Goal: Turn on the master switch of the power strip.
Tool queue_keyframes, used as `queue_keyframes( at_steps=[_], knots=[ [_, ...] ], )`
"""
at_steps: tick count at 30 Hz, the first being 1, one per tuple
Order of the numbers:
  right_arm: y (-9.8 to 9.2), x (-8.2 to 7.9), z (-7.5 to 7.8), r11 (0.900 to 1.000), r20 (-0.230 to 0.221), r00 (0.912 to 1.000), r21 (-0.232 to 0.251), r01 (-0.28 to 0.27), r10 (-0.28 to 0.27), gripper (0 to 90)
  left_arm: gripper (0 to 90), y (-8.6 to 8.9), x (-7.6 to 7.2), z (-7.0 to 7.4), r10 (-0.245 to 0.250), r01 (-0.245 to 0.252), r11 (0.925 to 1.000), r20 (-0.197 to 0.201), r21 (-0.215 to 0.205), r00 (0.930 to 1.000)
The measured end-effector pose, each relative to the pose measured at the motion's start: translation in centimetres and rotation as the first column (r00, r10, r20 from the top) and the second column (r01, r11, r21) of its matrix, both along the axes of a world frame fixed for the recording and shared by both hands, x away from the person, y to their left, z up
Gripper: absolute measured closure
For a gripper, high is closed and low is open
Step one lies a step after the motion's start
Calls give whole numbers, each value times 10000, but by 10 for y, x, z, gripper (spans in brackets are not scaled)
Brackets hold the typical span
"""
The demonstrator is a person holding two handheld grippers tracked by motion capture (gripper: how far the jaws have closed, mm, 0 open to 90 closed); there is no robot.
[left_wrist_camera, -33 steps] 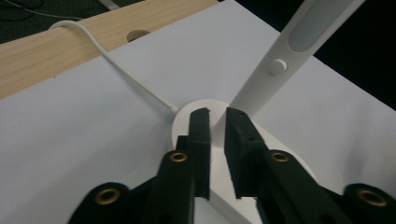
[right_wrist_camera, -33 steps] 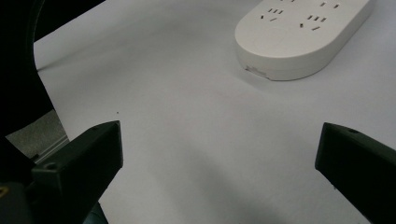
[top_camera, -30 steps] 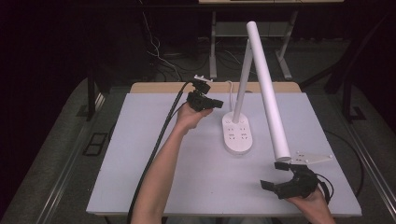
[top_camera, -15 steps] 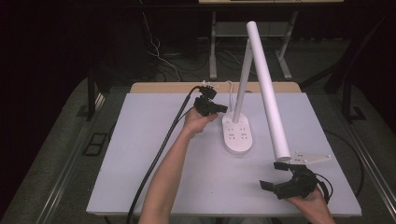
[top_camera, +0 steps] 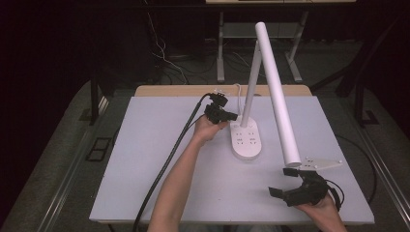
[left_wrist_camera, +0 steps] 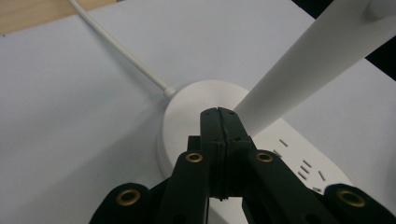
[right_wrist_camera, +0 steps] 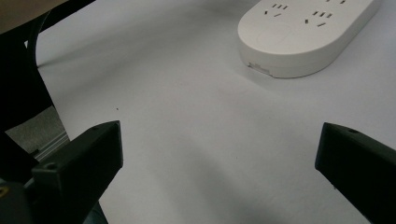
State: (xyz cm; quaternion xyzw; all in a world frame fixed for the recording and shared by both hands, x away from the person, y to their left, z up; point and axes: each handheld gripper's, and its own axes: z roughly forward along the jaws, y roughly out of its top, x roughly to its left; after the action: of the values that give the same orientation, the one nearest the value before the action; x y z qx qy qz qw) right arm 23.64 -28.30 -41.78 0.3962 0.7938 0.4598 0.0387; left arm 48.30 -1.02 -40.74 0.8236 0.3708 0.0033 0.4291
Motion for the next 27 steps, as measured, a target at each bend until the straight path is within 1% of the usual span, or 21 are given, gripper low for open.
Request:
queue_keyframes(
  at_steps=[2,3,4,6,7,8,10,11,12,13,16,17,18,20,22,23,25,26,27],
  knots=[
    [0,0,0,10000,2,10000,-7,-8,8,3,897,-1,0,-3,-80,80,9998,-25,172,10000],
    [0,0,0,10000,17,10000,-5,-3,3,4,897,-1,0,-5,-199,200,9994,-32,297,9998],
    [0,0,0,10000,17,10000,-5,-3,3,4,897,-3,0,-7,-119,120,9997,-41,233,9999],
    [0,0,0,10000,19,10000,-5,-5,5,4,897,-4,0,-10,-176,179,9993,-87,318,9998],
    [0,0,0,10000,20,10000,-6,-10,10,4,898,-5,-1,-12,-153,155,9995,-108,264,9998],
    [0,0,0,10000,7,10000,-11,-17,17,4,898,-5,-1,-13,-206,209,9992,-102,335,9997],
    [0,0,0,10000,-1,10000,-4,-11,11,4,897,-7,-2,-17,-124,128,9993,-121,351,9998],
    [0,0,0,10000,-2,10000,-8,-12,12,4,897,-6,-2,-17,-136,138,9994,-53,311,9999],
    [0,0,0,10000,19,10000,-13,-21,22,4,896,-5,-2,-17,-136,136,9992,4,366,9999],
    [0,0,0,10000,18,10000,-8,-23,23,3,897,-5,-3,-18,-64,63,9995,22,295,10000],
    [0,0,-1,10000,-5,10000,-10,-30,30,4,897,-6,-6,-18,-90,80,9990,231,430,9997],
    [0,0,-1,10000,1,10000,-14,-33,33,4,898,-6,-6,-18,-168,152,9985,300,523,9994],
    [0,0,-1,10000,0,10000,-17,-42,42,4,898,-6,-8,-19,-61,47,9991,326,428,9994],
    [0,0,-1,10000,6,10000,-12,-22,22,4,900,-5,-8,-20,-38,32,9996,184,298,9998],
    [0,0,0,10000,21,10000,-8,7,-7,4,900,-6,-8,-19,-7,0,9990,153,450,9999],
    [0,-1,0,10000,73,10000,-8,20,-19,4,900,-7,-9,-17,-150,132,9972,253,734,9996],
    [-1,-1,0,10000,85,10000,5,21,-21,4,900,-12,-12,-17,-23,-23,9956,488,939,9988],
    [-1,-2,0,10000,83,10000,9,23,-23,4,900,-13,-13,-17,30,-91,9951,618,983,9981],
    [-1,-2,0,10000,87,10000,9,19,-19,4,900,-13,-13,-18,103,-158,9953,572,954,9983]
  ],
)
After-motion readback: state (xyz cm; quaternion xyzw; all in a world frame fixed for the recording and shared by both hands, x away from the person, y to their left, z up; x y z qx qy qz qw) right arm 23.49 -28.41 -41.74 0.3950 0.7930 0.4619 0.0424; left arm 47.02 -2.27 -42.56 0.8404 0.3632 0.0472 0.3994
